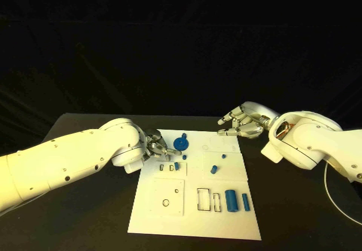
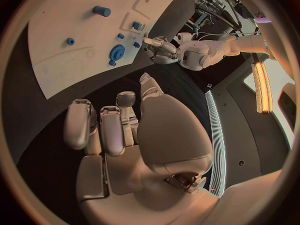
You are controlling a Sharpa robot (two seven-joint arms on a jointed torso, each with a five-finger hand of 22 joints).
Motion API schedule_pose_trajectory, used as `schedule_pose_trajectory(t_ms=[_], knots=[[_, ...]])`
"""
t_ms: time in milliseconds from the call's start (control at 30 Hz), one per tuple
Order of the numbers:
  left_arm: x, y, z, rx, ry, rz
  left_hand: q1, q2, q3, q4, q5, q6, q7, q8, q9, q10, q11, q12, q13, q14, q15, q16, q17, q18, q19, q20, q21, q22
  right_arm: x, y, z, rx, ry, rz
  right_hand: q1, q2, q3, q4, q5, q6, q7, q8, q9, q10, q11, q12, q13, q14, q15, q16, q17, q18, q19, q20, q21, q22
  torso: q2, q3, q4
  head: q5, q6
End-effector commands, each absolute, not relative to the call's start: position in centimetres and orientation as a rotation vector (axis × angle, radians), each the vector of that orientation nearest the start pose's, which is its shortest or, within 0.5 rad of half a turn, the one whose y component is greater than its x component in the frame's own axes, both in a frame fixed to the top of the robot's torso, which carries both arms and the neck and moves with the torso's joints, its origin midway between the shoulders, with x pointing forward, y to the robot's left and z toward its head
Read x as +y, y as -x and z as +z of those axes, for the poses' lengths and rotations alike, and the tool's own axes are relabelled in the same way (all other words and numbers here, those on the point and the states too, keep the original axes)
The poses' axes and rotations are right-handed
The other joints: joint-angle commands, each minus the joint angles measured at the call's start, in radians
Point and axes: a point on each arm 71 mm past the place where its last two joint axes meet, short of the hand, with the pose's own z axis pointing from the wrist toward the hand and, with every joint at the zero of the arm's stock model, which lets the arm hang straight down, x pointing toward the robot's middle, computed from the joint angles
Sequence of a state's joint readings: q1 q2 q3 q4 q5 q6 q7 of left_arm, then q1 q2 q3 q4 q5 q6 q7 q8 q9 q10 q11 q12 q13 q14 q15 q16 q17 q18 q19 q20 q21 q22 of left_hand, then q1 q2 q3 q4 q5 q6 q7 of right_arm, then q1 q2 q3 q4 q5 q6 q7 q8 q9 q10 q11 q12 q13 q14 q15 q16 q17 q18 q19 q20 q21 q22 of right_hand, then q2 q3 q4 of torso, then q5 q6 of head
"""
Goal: Assemble the parts on the task board
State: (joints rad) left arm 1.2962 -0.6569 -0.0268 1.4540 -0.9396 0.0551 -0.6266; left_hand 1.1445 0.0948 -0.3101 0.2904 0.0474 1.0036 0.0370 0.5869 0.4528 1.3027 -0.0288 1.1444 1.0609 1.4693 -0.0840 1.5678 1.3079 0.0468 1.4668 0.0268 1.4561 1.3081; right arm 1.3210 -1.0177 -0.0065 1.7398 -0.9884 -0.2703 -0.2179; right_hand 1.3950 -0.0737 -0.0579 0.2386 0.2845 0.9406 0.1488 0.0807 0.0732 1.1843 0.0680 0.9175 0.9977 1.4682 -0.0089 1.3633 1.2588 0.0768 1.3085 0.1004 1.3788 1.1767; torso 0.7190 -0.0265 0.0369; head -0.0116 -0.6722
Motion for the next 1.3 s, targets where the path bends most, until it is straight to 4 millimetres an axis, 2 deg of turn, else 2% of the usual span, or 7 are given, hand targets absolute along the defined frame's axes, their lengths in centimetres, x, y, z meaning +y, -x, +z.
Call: schedule_pose_trajectory(t_ms=[33,133,300,600,867,1000,1300], knots=[[14.3,-50.6,-18.2,2.295,0.202,-0.408,-0.004,0.013,-0.012,0.0,-0.001,-0.012,0.001,0.007,0.008,0.004,-0.002,0.001,-0.001,0.102,-0.007,0.003,0.263,-0.008,0.034,-0.01,0.007,0.075,-22.7,-46.4,-11.7,1.805,-0.241,0.8,0.0,0.004,-0.006,-0.003,0.003,0.005,0.005,0.002,0.0,-0.006,-0.002,-0.007,-0.007,0.031,0.001,-0.003,-0.002,0.012,-0.007,0.002,-0.004,-0.004,0.002,0.0003,-0.0029,0.003,-0.002],[13.7,-50.8,-18.3,2.297,0.155,-0.379,-0.017,0.015,-0.027,0.001,-0.001,-0.02,0.0,0.019,0.02,0.003,-0.003,0.002,0.0,0.102,-0.007,0.003,0.263,-0.009,0.035,-0.01,0.009,0.079,-22.9,-46.4,-11.8,1.807,-0.241,0.794,0.001,0.004,-0.009,-0.003,0.005,0.004,0.005,0.001,0.0,-0.008,-0.002,-0.011,-0.011,0.031,0.0,-0.004,-0.003,0.012,-0.007,0.002,-0.005,-0.004,0.002,-0.001,-0.0007,0.002,-0.005],[13.1,-50.9,-18.4,2.312,0.113,-0.362,-0.02,0.017,-0.034,0.001,-0.001,-0.023,0.0,0.024,0.025,0.005,-0.003,0.005,0.003,0.102,-0.007,0.003,0.263,-0.01,0.036,-0.01,0.012,0.083,-23.0,-46.4,-11.8,1.8,-0.244,0.791,0.003,0.005,-0.01,-0.002,0.007,0.003,0.005,0.001,0.0,-0.007,-0.002,-0.01,-0.011,0.031,0.0,-0.004,-0.001,0.012,-0.007,0.001,-0.005,-0.004,0.004,0.001,-0.0015,0.005,-0.009],[12.5,-50.9,-18.5,2.333,0.077,-0.353,-0.021,0.02,-0.036,0.0,-0.001,-0.024,-0.001,0.029,0.03,0.008,-0.004,0.009,0.009,0.102,-0.007,0.003,0.263,-0.011,0.038,-0.01,0.014,0.088,-23.0,-46.4,-11.9,1.797,-0.247,0.79,0.005,0.006,-0.012,-0.001,0.011,0.003,0.005,0.002,0.0,-0.007,-0.002,-0.011,-0.014,0.032,0.0,-0.005,-0.002,0.012,-0.007,0.001,-0.006,-0.005,0.001,0.0005,0.0001,0.006,-0.018],[12.1,-50.9,-18.6,2.342,0.062,-0.352,-0.032,0.029,-0.049,0.001,-0.001,-0.027,-0.004,0.042,0.042,0.016,-0.006,0.02,0.021,0.102,-0.009,0.003,0.263,-0.013,0.041,-0.012,0.021,0.099,-23.1,-46.4,-12.0,1.799,-0.249,0.788,0.005,0.007,-0.014,0.0,0.013,0.004,0.005,0.002,0.0,-0.006,-0.002,-0.011,-0.015,0.032,0.0,-0.006,-0.003,0.012,-0.006,0.001,-0.007,-0.005,0.001,0.0003,-0.0023,0.007,-0.019],[11.9,-50.9,-18.7,2.35,0.053,-0.349,-0.028,0.032,-0.05,-0.002,-0.001,-0.027,-0.005,0.047,0.046,0.02,-0.007,0.024,0.025,0.102,-0.01,0.003,0.263,-0.013,0.043,-0.012,0.023,0.103,-23.1,-46.4,-12.0,1.8,-0.248,0.79,0.006,0.009,-0.015,0.0,0.015,0.004,0.005,0.003,0.0,-0.006,-0.002,-0.012,-0.016,0.032,0.0,-0.007,-0.004,0.012,-0.007,0.001,-0.008,-0.006,0.002,0.0006,-0.0006,0.006,-0.019],[11.4,-50.8,-19.1,2.381,0.016,-0.337,0.015,0.056,-0.038,-0.011,0.001,-0.034,-0.008,0.064,0.064,0.027,-0.01,0.033,0.035,0.102,-0.012,0.003,0.263,-0.013,0.043,-0.014,0.025,0.106,-23.0,-46.5,-12.1,1.804,-0.247,0.792,0.008,0.01,-0.015,0.0,0.017,0.005,0.004,0.003,0.0,-0.005,-0.003,-0.012,-0.017,0.032,-0.001,-0.008,-0.005,0.012,-0.006,0.001,-0.008,-0.006,0.0,0.0006,-0.001,0.01,-0.021]])
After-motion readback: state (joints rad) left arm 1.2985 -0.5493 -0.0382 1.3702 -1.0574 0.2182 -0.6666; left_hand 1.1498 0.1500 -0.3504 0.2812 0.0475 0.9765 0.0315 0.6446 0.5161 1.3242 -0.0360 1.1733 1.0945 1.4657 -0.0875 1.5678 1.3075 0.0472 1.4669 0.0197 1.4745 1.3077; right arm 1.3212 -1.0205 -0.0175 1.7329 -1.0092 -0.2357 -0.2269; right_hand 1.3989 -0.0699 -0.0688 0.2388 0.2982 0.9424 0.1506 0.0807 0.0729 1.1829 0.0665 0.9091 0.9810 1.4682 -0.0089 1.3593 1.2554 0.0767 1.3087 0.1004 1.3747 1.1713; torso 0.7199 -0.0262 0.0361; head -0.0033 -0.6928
